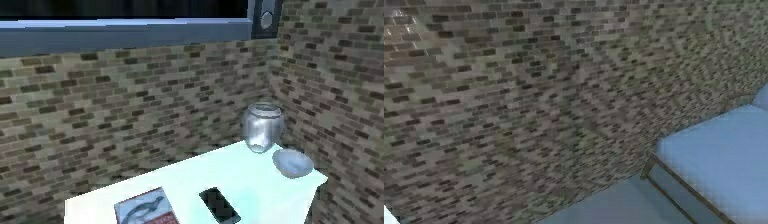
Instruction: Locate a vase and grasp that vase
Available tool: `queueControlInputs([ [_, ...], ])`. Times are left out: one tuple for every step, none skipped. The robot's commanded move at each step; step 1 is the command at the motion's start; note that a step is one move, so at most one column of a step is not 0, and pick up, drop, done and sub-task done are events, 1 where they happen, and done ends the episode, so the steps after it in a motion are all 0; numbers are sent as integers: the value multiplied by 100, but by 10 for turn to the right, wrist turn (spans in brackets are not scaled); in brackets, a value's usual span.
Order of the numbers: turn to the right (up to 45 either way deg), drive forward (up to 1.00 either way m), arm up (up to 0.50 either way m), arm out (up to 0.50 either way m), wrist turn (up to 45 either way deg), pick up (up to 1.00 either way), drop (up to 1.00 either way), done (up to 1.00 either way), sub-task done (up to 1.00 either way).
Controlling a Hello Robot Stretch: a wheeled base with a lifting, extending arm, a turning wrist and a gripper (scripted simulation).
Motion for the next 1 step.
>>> queueControlInputs([
  [-450,0,0,0,0,0,0,0,0],
])
